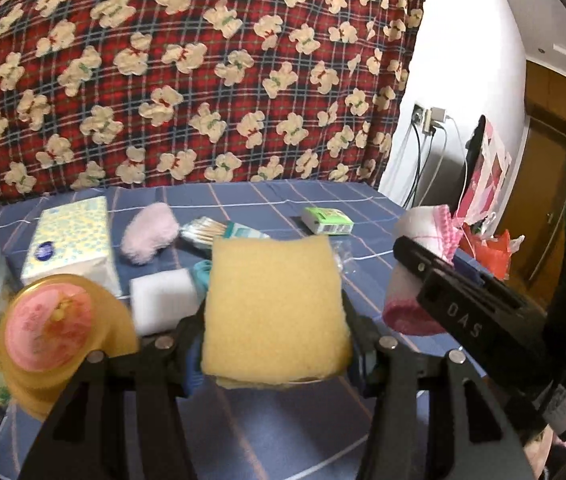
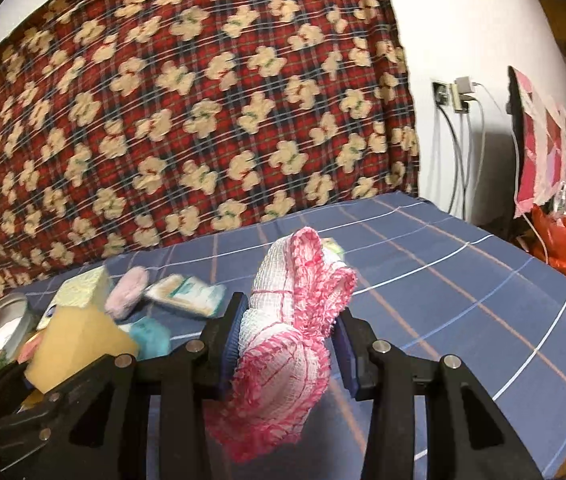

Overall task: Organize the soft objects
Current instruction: 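Carry the sponge and the pink-trimmed cloth in both tools over the tray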

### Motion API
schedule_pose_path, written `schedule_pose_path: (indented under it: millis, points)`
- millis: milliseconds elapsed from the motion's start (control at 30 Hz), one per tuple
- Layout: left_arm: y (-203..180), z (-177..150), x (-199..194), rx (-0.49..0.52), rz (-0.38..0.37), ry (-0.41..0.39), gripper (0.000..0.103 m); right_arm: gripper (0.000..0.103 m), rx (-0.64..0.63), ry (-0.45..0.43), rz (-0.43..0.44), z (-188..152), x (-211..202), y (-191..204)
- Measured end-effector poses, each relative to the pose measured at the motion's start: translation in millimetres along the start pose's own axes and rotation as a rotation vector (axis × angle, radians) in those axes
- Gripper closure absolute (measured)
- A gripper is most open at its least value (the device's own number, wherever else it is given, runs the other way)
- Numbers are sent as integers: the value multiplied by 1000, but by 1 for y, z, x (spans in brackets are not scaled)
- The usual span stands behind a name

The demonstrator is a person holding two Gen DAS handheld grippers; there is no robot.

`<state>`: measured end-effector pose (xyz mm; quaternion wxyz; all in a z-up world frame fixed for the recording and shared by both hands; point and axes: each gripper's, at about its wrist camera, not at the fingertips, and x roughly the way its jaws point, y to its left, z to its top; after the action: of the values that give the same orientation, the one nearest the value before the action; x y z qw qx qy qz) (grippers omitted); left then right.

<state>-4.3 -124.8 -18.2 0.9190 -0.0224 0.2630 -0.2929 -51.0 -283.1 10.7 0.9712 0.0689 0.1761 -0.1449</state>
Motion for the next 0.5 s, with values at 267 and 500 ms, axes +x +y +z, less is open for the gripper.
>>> schedule_pose_path:
  millis: [267,500]
  points:
    - [26,-5,-36,3,55,-61,48,59,-40,16,99,-13,-7,49]
    - [61,-9,-58,-42,118,-85,48,59,-74,14,164,-17,-13,89]
